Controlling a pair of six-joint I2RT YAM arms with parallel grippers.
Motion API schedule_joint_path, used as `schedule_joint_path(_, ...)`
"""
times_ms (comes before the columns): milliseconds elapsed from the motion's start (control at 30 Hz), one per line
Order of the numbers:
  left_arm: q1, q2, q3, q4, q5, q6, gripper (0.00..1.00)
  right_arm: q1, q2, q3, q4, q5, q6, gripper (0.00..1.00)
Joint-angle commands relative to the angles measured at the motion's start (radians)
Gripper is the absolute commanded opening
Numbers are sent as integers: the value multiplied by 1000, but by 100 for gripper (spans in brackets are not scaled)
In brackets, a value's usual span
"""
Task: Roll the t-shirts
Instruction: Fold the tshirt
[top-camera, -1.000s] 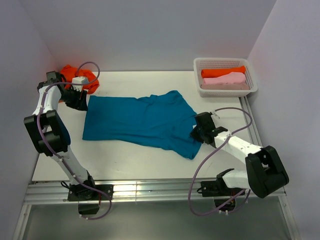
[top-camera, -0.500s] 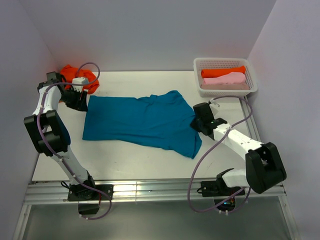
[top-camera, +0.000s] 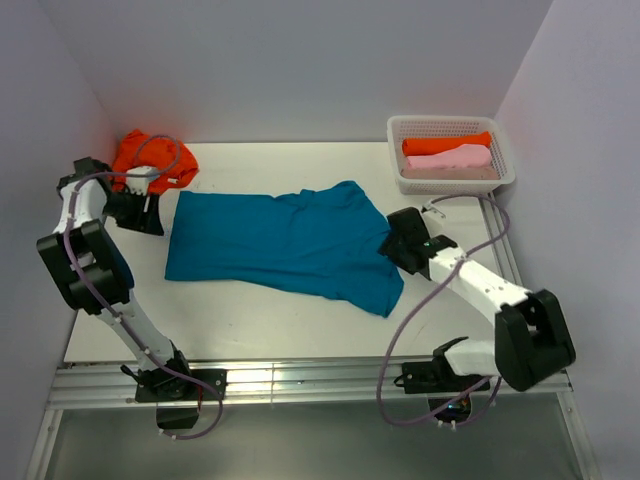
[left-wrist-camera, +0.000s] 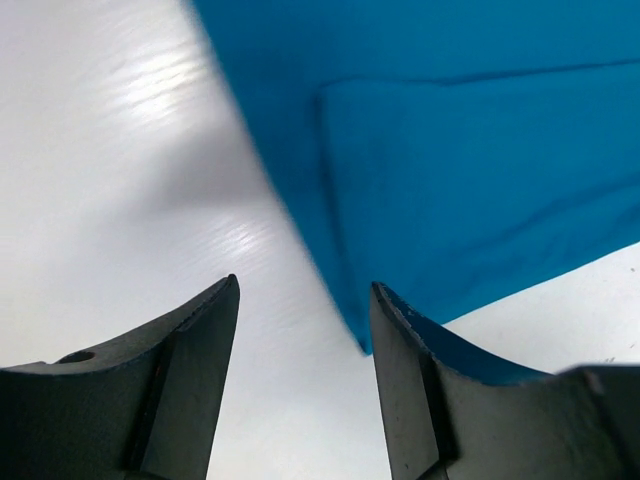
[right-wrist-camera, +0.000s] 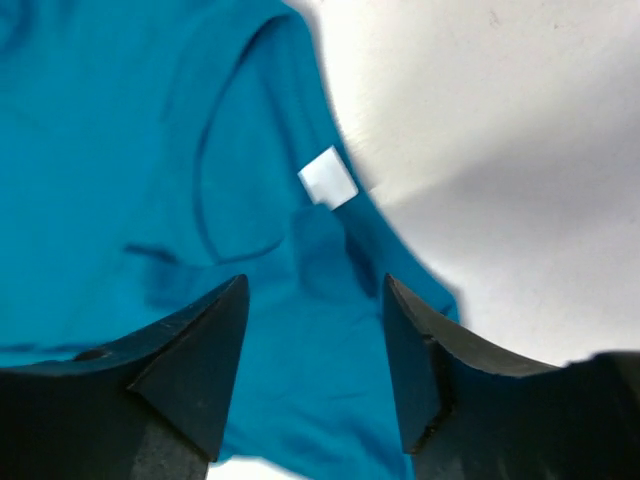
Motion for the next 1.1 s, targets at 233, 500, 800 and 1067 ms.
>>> schedule_joint_path(233, 193, 31, -49, -101, 61, 32, 60, 124, -308, -194, -138, -58, 215, 65)
schedule_joint_path(500, 199, 49, -116, -122, 102, 77, 61, 271, -428, -237, -260, -50, 351, 62)
schedule_joint_path(800, 183, 81, -142, -132, 99, 108, 62, 313, -345, -269, -195, -78, 362, 58)
schedule_joint_path(1067, 149, 112, -158, -115, 110, 100, 62, 314, -306, -295, -144, -74, 365, 32)
